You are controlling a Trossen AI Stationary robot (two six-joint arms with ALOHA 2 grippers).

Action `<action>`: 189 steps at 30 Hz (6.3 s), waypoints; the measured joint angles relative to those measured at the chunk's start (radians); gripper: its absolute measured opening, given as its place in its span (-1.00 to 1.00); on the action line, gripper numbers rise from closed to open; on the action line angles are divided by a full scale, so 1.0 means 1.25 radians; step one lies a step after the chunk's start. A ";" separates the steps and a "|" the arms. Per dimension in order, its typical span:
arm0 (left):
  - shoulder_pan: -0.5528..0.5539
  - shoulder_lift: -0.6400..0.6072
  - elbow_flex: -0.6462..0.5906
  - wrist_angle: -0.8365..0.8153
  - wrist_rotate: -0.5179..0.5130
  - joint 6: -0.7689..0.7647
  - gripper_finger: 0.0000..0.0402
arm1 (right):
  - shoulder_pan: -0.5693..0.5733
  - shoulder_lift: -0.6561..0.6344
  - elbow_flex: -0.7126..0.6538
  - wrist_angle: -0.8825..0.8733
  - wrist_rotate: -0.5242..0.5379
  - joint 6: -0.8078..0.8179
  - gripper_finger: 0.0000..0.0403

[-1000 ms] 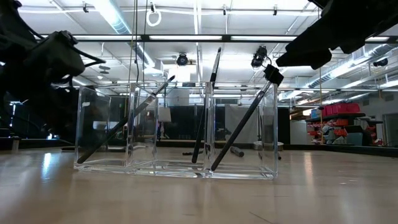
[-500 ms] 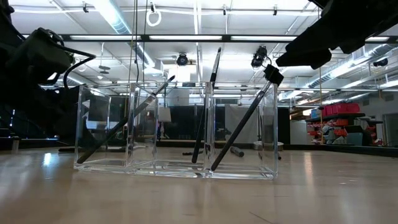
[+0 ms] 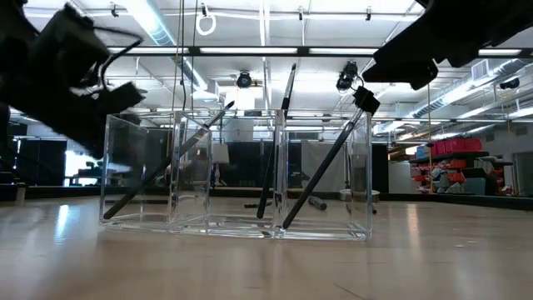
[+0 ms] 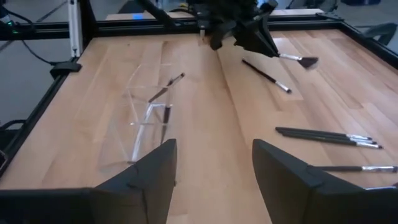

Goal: Put items in baskets/containers
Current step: Put the black highlighter brush into the transparent organizer, then put the black eyeshadow brush into the transparent organizer

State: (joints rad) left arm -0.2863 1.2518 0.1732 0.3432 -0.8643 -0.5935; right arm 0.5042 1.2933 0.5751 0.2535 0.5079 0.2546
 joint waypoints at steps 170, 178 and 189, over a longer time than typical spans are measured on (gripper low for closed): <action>-0.237 0.142 0.461 -0.352 -0.254 0.065 0.06 | -0.031 -0.067 0.152 -0.374 0.031 0.175 -0.21; -0.046 0.142 0.444 -0.669 -0.034 -0.196 -0.03 | -0.030 -0.065 0.014 -0.303 0.034 0.271 -0.24; 0.075 0.138 0.194 -0.334 0.159 -0.082 -0.03 | -0.030 -0.064 -0.136 0.004 0.024 0.223 -0.24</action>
State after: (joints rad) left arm -0.1928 1.4246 0.4155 -0.0740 -0.6655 -0.6960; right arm 0.4664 1.2134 0.4045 0.2581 0.5383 0.5332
